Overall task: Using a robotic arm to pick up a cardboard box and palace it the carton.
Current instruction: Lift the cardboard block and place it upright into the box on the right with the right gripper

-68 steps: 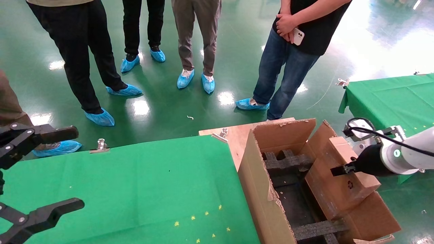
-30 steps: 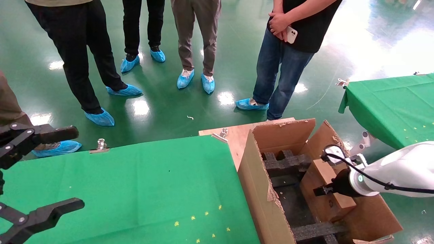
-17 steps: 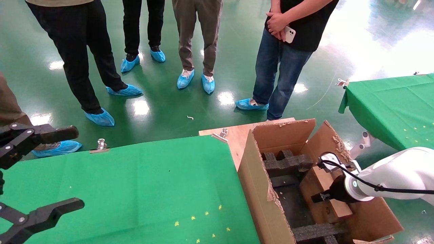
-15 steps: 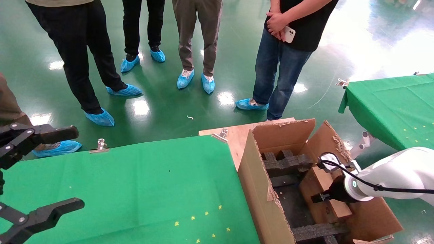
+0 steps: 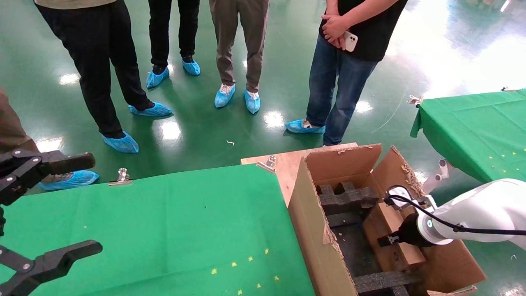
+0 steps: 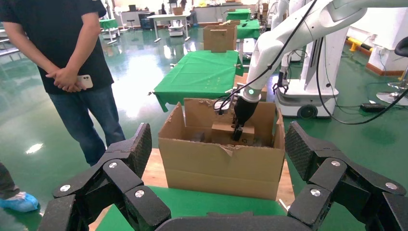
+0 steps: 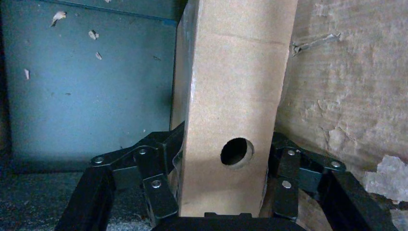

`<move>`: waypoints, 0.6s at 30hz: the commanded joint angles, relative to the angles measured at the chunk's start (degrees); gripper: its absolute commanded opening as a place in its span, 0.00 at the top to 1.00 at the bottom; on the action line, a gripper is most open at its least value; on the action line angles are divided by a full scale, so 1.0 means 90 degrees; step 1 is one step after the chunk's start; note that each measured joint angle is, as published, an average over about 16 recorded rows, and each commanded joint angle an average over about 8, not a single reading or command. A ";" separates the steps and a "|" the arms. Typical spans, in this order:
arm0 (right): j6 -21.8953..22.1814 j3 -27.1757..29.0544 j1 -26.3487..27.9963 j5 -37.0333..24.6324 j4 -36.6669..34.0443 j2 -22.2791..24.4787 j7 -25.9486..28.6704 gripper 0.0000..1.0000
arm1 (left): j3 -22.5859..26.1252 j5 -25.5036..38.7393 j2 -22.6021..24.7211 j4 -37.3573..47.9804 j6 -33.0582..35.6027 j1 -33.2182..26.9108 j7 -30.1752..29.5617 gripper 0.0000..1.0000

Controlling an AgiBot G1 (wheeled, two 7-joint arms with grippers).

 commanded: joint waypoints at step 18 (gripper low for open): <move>-0.0080 0.0051 0.0237 -0.0138 0.0203 0.0093 0.0067 0.00 | 0.0001 0.0000 0.0000 0.0000 0.0000 0.0000 0.0000 0.00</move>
